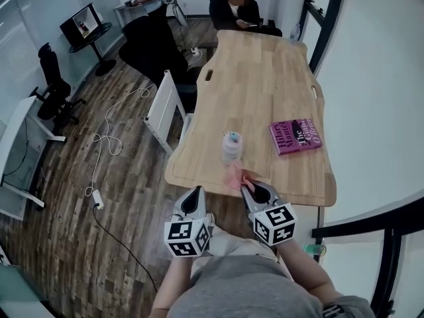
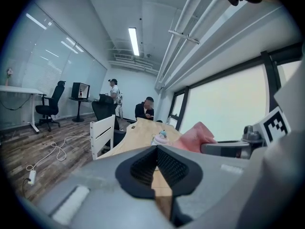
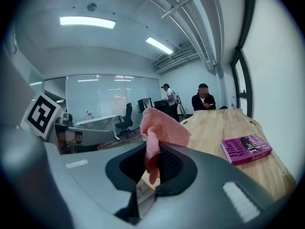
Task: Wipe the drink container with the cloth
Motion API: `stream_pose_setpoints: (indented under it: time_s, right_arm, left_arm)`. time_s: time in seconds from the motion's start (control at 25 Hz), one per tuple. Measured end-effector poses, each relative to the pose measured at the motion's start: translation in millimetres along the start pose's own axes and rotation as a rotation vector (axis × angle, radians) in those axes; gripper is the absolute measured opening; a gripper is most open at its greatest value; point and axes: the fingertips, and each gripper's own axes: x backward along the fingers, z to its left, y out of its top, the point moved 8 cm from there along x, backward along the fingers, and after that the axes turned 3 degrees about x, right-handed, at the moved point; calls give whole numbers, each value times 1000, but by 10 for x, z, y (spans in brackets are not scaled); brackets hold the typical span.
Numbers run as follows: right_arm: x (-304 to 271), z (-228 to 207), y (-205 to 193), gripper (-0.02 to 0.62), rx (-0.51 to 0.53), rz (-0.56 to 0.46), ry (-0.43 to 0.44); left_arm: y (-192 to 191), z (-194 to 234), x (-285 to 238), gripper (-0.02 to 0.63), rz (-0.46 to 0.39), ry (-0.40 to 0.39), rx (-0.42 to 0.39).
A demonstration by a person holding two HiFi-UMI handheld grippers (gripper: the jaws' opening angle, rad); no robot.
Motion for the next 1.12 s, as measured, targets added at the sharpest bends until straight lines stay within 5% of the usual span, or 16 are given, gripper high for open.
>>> stream_pose_setpoints:
  time_s: [1.12]
  right_arm:
    - [433, 62, 12, 23, 6, -26, -45]
  left_arm:
    - [-26, -205, 192, 2, -40, -29, 4]
